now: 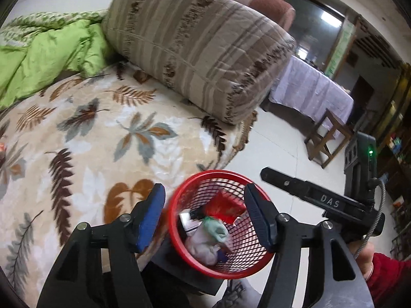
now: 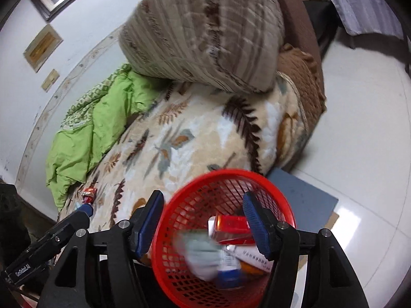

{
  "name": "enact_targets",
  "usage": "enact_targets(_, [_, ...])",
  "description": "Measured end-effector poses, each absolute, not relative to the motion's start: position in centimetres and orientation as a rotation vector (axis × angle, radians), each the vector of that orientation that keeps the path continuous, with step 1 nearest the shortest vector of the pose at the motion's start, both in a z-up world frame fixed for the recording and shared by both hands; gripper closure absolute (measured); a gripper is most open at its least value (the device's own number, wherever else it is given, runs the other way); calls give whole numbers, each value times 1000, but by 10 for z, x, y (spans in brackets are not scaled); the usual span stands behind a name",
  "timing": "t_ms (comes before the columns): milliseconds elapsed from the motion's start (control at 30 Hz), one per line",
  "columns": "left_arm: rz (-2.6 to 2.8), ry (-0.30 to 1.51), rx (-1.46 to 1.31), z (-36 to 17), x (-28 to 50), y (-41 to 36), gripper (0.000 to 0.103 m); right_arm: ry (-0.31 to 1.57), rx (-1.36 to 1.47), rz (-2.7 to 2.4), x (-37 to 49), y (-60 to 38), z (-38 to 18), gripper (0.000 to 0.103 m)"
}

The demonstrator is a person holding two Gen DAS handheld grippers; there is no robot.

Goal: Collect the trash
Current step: 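Open both grippers over the red basket to drop glove and pack, then move both tools back over the remaining trash on the bed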

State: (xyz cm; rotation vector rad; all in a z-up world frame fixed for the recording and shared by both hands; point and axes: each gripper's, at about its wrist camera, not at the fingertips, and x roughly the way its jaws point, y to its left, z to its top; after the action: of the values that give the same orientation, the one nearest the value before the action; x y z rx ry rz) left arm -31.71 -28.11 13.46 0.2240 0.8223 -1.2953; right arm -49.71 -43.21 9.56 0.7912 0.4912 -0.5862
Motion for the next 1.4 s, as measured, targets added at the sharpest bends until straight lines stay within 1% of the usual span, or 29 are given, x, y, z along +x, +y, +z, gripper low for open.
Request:
enact_targets(167, [-1175,810,197,134,-287,-246,40,496,759,-507,-465,-419,106,35])
enact_targets(600, [-769,761,134,124,-198,-127,40,612,589,-220,-341,-336,115,35])
enact_targets(1000, [-380,807,-19,97,-110,-24,40,713,456,-39,-250,-264,112,35])
enact_targets(1267, [-197,793,-115,81,-43,16,40,757,380,51,-178,-218,109,35])
enact_targets(1400, [-158,806,-142,65,-29,31,40,775,352,101,-129,-194,101,35])
